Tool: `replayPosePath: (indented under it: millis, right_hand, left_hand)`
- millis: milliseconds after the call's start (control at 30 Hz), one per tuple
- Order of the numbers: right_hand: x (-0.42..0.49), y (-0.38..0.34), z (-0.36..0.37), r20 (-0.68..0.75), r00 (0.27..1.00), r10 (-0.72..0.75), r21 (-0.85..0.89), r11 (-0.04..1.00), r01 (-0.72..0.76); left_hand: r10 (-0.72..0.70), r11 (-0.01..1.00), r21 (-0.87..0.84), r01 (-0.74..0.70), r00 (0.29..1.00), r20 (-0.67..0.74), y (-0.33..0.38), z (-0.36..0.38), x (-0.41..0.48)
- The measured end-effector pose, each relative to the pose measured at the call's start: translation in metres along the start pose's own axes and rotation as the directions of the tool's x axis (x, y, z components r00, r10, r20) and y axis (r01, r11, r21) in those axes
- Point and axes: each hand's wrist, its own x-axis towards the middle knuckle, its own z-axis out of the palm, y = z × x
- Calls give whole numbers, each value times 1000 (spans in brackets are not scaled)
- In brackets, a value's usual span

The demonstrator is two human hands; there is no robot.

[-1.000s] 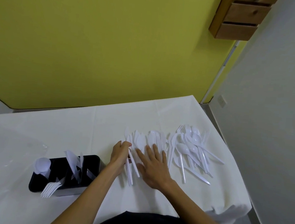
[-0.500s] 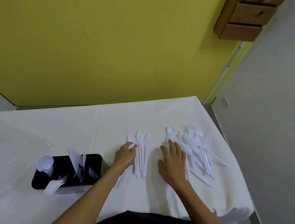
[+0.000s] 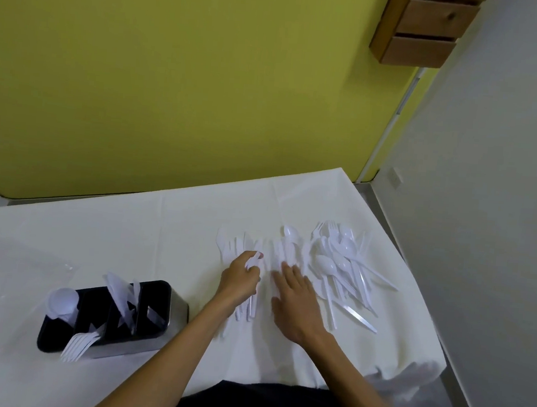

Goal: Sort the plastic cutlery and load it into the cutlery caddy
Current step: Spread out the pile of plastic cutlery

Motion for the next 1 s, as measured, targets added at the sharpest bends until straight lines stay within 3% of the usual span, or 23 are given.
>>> replayPosePath:
  millis: [100, 200, 367, 500, 634, 767, 867, 934, 1000]
  right_hand:
    - [0, -1, 2, 41, 990, -137, 39, 990, 135]
    - [-2, 6, -6, -59, 987, -151, 110, 981, 157]
    - [-2, 32, -18, -318, 941, 117, 128, 989, -80]
    - [5, 36, -18, -294, 916, 272, 51, 962, -269]
    - [3, 23, -8, -203, 969, 139, -22, 989, -146]
    - [-1, 20, -19, -231, 969, 88, 157, 986, -52]
    - [-3, 34, -30, -368, 890, 269, 179, 960, -216]
    - [-4, 41, -34, -368, 832, 414, 168, 910, -379]
    - [-6, 42, -30, -333, 840, 429, 123, 903, -412]
  left_hand:
    - [34, 998, 58, -37, 998, 56, 3, 7, -2]
    - [27, 995, 98, -33, 998, 65, -1, 4, 0]
    - [-25, 996, 90, 23, 999, 30, -10, -4, 7]
    - [-15, 996, 89, 16, 1000, -12, -11, -1, 8]
    - [79, 988, 127, -83, 996, 39, -4, 6, 6]
    - [121, 972, 187, -139, 987, 103, -6, 11, 2]
    - [116, 973, 188, -132, 989, 96, -9, 10, 1]
    - [116, 976, 175, -129, 990, 86, -9, 11, 0]
    - [133, 975, 170, -145, 988, 78, -7, 13, -1]
